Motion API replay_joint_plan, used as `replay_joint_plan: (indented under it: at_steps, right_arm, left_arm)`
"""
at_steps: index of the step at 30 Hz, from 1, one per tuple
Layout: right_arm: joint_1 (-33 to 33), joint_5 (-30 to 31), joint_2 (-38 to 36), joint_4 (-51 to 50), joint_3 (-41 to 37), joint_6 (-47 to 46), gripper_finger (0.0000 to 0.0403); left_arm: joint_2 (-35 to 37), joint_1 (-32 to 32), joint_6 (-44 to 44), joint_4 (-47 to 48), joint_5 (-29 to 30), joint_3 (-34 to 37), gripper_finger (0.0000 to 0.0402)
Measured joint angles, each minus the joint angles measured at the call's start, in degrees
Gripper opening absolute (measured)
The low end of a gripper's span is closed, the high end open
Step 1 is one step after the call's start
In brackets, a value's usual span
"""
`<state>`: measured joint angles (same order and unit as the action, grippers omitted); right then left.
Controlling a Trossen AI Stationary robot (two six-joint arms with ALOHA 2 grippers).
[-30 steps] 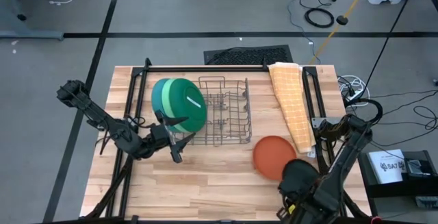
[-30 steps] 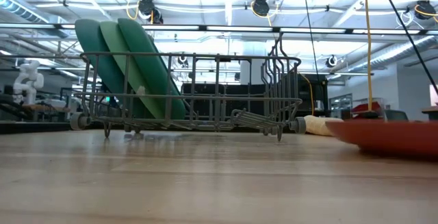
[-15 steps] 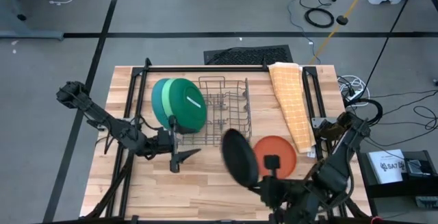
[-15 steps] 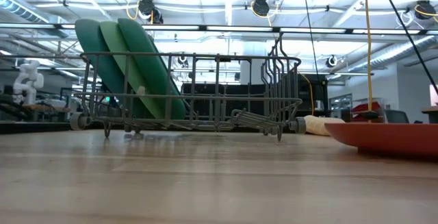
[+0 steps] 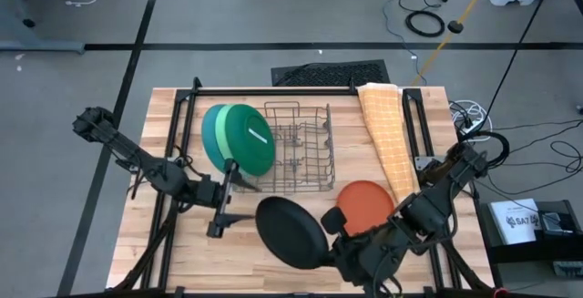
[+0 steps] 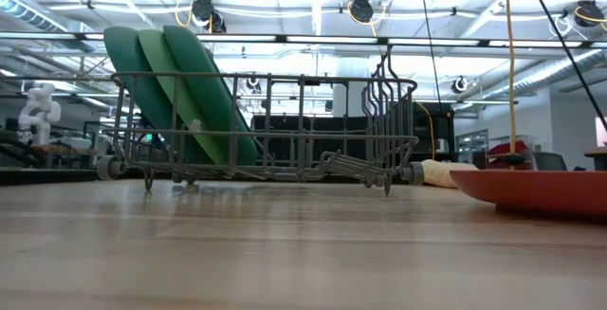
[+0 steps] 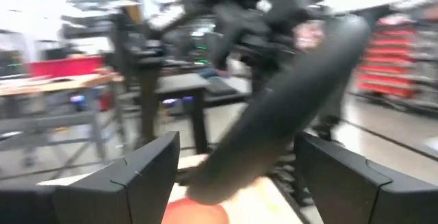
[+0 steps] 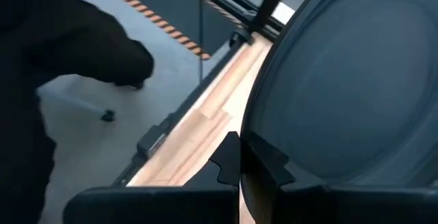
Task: Sort dishes
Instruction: Put the black plate into the dishwasher rack
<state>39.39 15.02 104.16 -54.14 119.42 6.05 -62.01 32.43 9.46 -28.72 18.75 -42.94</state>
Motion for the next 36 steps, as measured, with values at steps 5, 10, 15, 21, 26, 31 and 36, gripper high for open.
replay_joint_plan:
  at_steps: [5, 10, 15, 21, 26, 31, 36]
  right_arm:
    - [-2.5, -7.9, -1.8, 0.1, 0.0, 2.5, 0.0000]
    - [-5.5, -15.5, -2.3, 0.4, 0.0, 4.8, 0.0000]
    - [-8.4, -18.4, -2.3, 0.2, 0.0, 6.7, 0.0000]
    - [-11.9, -22.8, -2.3, 0.0, 0.0, 9.1, 0.0000]
    - [-13.9, -24.6, -2.3, -0.3, 0.0, 10.9, 0.0000]
    - [-15.0, -24.8, -2.3, -0.9, -0.1, 11.1, 0.0002]
    - [-14.6, -21.9, -3.2, -0.3, -0.1, 10.2, 0.0038]
  left_arm:
    - [0.3, -1.5, 0.8, 0.5, -10.1, 0.0, 0.0299]
    - [0.3, -3.6, 0.9, 0.7, -14.3, 0.0, 0.0299]
    - [0.3, -5.6, -0.1, 0.4, -19.9, 0.0, 0.0295]
    - [0.2, -5.8, -0.1, 0.1, -23.3, 0.0, 0.0240]
    - [0.3, -5.8, 0.1, 0.6, -24.0, 0.0, 0.0149]
    - [0.3, -5.6, 0.5, 0.7, -26.9, 0.0, 0.0055]
    - [0.2, -5.5, 2.7, 0.8, -27.9, 0.1, 0.0031]
